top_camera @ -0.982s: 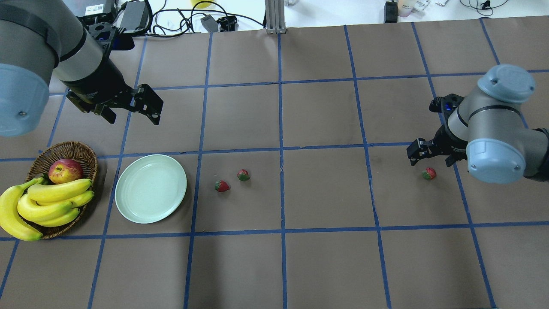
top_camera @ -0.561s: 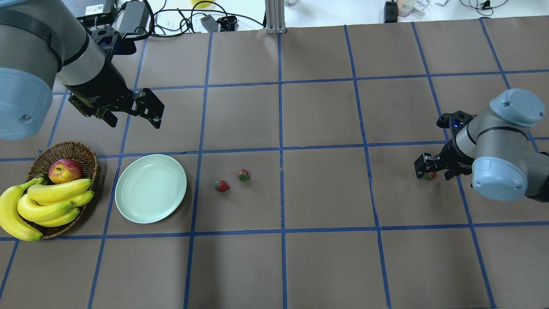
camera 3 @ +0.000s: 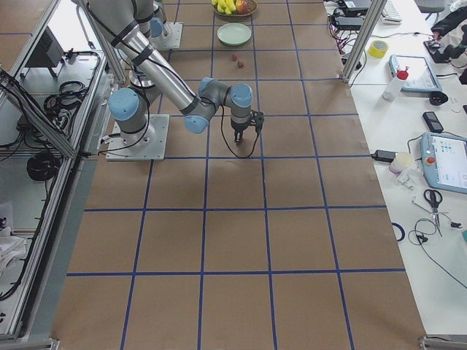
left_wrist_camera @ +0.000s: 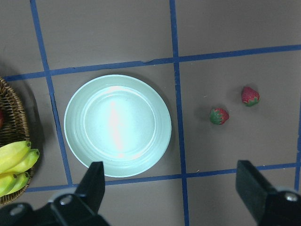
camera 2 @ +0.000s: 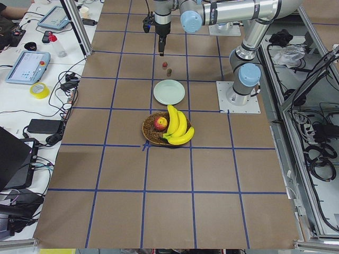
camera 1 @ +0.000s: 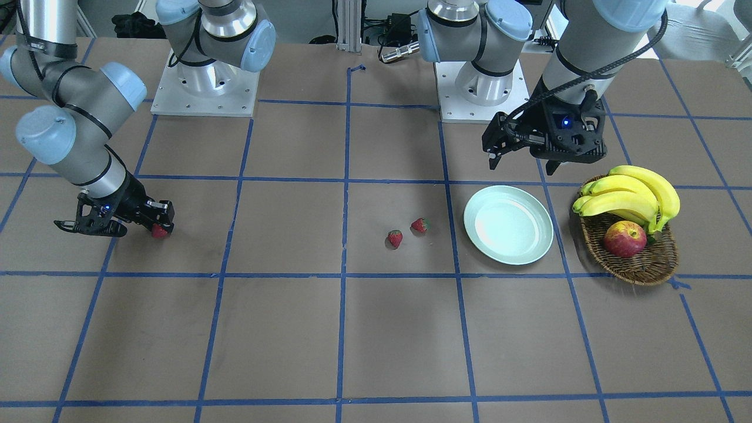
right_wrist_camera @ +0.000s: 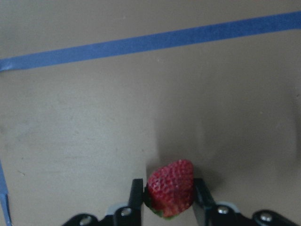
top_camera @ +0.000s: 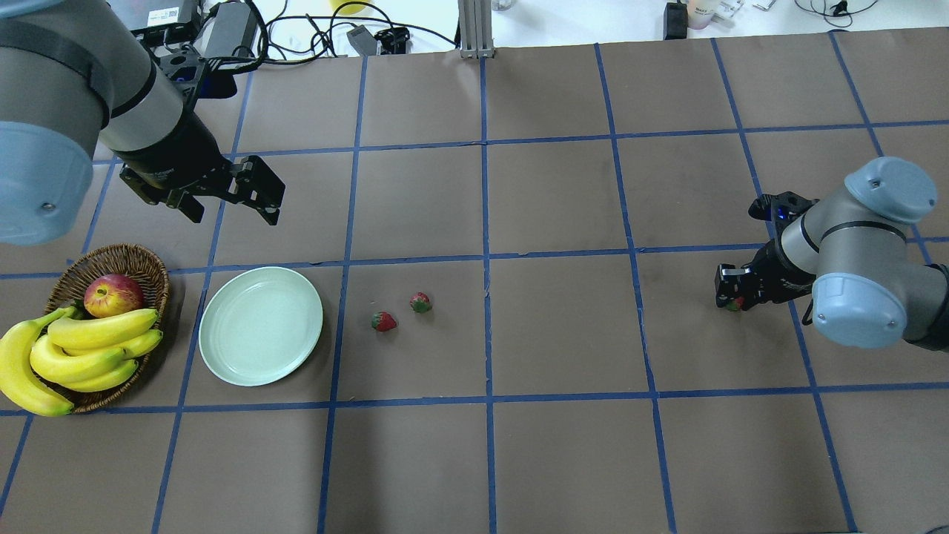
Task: Collect all strawberries into plate
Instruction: 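Reach the right gripper to the farthest strawberry and grasp it, then carry the third strawberry next to the others and release it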
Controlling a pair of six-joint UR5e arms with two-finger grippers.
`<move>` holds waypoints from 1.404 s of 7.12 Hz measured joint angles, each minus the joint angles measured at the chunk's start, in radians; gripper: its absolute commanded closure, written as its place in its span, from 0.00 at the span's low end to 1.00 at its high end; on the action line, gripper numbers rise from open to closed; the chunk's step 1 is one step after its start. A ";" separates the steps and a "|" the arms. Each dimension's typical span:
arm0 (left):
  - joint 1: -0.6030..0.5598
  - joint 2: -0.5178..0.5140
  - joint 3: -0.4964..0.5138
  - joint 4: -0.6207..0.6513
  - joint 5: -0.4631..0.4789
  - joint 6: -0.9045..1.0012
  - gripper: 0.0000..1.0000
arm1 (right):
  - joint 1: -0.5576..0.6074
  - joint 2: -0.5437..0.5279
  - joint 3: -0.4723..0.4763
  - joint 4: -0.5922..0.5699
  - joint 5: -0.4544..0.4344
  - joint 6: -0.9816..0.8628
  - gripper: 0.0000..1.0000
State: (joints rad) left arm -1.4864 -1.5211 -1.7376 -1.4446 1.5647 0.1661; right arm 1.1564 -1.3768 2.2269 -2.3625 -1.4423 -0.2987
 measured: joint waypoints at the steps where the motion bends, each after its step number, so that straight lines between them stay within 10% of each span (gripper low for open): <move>1: 0.000 0.000 0.000 0.000 0.000 0.000 0.00 | 0.001 -0.002 -0.005 0.004 -0.005 0.004 0.82; 5: 0.000 0.001 -0.001 0.001 0.000 0.000 0.00 | 0.152 -0.015 -0.077 0.060 -0.014 0.211 0.82; 10: 0.000 0.002 -0.002 0.000 -0.001 0.001 0.00 | 0.612 0.123 -0.303 0.060 0.103 0.958 0.80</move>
State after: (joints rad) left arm -1.4865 -1.5192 -1.7393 -1.4442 1.5640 0.1668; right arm 1.7688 -1.2535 1.9241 -2.3026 -1.3394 0.6590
